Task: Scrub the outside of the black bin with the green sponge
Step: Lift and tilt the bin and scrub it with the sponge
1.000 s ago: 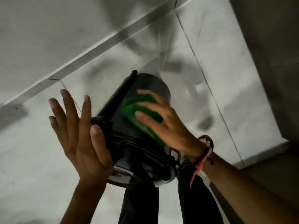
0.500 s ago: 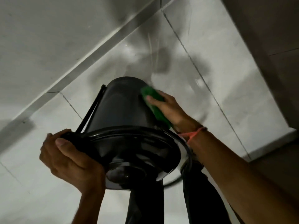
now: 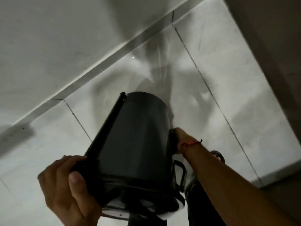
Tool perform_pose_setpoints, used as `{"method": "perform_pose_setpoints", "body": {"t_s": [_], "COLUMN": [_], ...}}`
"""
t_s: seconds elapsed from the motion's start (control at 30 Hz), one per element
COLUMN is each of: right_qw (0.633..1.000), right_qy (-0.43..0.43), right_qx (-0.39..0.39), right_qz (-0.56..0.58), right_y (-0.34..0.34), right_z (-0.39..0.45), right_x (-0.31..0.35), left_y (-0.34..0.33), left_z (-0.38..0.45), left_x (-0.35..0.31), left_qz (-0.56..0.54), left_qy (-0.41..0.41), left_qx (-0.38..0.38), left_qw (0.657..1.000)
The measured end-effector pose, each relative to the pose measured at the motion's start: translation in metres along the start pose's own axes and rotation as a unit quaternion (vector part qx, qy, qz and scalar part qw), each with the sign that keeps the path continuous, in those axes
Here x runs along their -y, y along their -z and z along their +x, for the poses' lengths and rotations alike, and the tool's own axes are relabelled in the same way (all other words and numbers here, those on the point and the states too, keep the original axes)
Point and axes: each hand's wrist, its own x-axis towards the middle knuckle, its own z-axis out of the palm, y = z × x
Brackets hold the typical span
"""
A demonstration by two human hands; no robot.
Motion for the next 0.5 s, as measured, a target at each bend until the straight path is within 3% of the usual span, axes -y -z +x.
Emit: {"method": "perform_pose_setpoints", "body": {"t_s": [0.07, 0.13, 0.17, 0.23, 0.33, 0.43, 0.5], "right_qw": [0.992, 0.957, 0.921, 0.812, 0.686, 0.690, 0.740], "right_qy": [0.083, 0.206, 0.272, 0.404, 0.573, 0.628, 0.597], "right_qx": [-0.096, -0.179, -0.216, -0.233, -0.105, -0.019, -0.087], "right_qz": [-0.025, -0.101, -0.174, -0.351, -0.435, -0.359, -0.297], "right_y": [-0.010, -0.031, -0.046, -0.074, -0.090, -0.063, -0.038], "right_z": [0.001, -0.011, -0.020, -0.044, -0.092, -0.105, -0.090], "right_x": [0.036, 0.073, 0.083, 0.073, 0.024, -0.026, -0.033], "left_y": [-0.002, -0.004, -0.005, -0.007, -0.008, -0.009, -0.012], "left_z": [-0.002, 0.006, 0.012, 0.017, 0.022, 0.016, 0.007], "left_x": [-0.004, -0.011, -0.012, -0.016, -0.016, -0.014, -0.016], "left_qz": [-0.010, 0.000, -0.003, 0.001, -0.003, 0.000, 0.019], "left_qy": [-0.056, -0.075, -0.078, -0.079, -0.082, -0.118, -0.152], "left_qx": [0.001, 0.015, 0.021, 0.019, 0.009, 0.009, 0.009], "left_qw": [0.998, 0.997, 0.997, 0.997, 0.997, 0.993, 0.988]}}
